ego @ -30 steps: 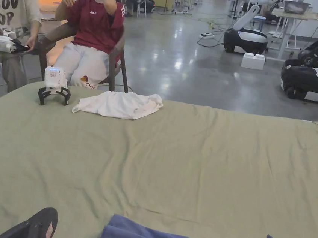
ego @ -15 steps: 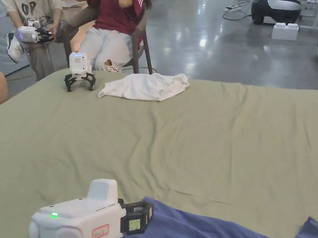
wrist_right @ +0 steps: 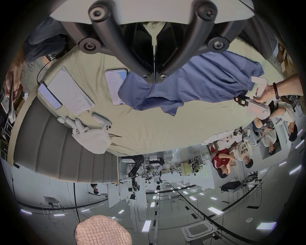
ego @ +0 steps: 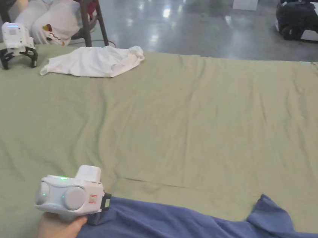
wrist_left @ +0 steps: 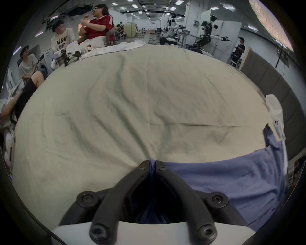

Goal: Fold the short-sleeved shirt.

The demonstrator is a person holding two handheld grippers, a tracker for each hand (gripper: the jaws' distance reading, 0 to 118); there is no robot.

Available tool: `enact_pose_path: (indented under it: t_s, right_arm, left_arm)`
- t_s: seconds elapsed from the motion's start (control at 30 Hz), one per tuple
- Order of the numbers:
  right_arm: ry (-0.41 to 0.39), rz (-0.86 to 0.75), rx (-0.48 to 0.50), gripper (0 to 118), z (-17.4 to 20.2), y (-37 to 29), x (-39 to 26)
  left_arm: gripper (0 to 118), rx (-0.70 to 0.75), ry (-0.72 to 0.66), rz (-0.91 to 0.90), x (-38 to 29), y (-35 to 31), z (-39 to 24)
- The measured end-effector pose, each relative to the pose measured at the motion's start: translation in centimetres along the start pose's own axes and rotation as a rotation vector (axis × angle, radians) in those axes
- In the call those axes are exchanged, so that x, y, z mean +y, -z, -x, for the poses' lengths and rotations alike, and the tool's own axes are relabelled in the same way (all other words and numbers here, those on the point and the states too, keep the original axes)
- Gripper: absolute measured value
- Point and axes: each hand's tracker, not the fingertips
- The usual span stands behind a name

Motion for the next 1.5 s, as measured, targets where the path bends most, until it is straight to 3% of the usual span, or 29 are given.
enact_pose_path:
  t_s: [0.07,0.1,0.17,0.2,0.23,0.33,0.43,0.6,0.73,0.77,0.83,1.0,1.07,1.23,1.5]
  right_arm:
    - [-0.007,0.011,0.006,2,-0.8,2.0,0.4]
    - [-0.016,0.023,0.026,8,-1.1,3.4,1.4]
    - [-0.074,0.110,0.062,63,-1.5,6.8,3.5]
    - [-0.112,0.111,0.066,82,-1.6,8.9,4.5]
    - [-0.155,0.132,0.078,88,-1.9,11.1,5.5]
    - [-0.250,0.184,0.086,87,-2.6,17.3,7.7]
    - [-0.363,0.370,0.113,87,-3.5,23.7,8.5]
    - [-0.403,0.561,0.097,83,-5.3,30.3,7.6]
    - [-0.369,0.591,0.137,59,-5.4,30.6,7.3]
    - [-0.367,0.584,0.145,47,-5.5,30.3,7.4]
    - [-0.350,0.557,0.156,1,-5.9,29.8,7.4]
    - [-0.248,0.445,0.168,1,-5.8,25.7,8.4]
    - [-0.257,0.350,0.170,1,-5.5,22.7,9.8]
    - [-0.158,0.116,0.219,1,-3.8,13.4,15.7]
    - [-0.170,-0.234,0.186,1,-0.2,2.3,26.5]
  left_arm:
    - [2,0.047,0.083,0.014,-0.1,0.7,-0.9]
    - [2,0.058,0.113,0.026,-0.2,1.0,-1.1]
    - [2,0.060,0.123,0.037,0.0,0.9,-1.5]
    - [2,0.060,0.128,0.046,0.2,0.9,-1.5]
    - [2,0.053,0.132,0.063,0.4,0.6,-1.6]
    - [2,0.035,0.111,0.093,0.6,0.5,-1.4]
    - [2,0.019,0.092,0.105,0.7,0.1,-1.4]
    - [2,0.007,0.070,0.107,0.6,-0.3,-1.2]
    - [2,0.008,0.074,0.107,0.8,-0.4,-1.2]
    - [2,0.008,0.074,0.107,0.7,-0.5,-1.2]
    - [2,0.004,0.072,0.106,1.0,-0.6,-1.0]
    - [0,-0.075,-0.026,-0.012,1.6,-5.2,1.3]
    - [0,-0.110,-0.042,-0.105,1.9,-9.0,2.3]
    - [0,-0.197,-0.052,-0.364,2.6,-22.2,4.3]
    - [0,-0.178,-0.065,-0.703,6.4,-38.4,7.9]
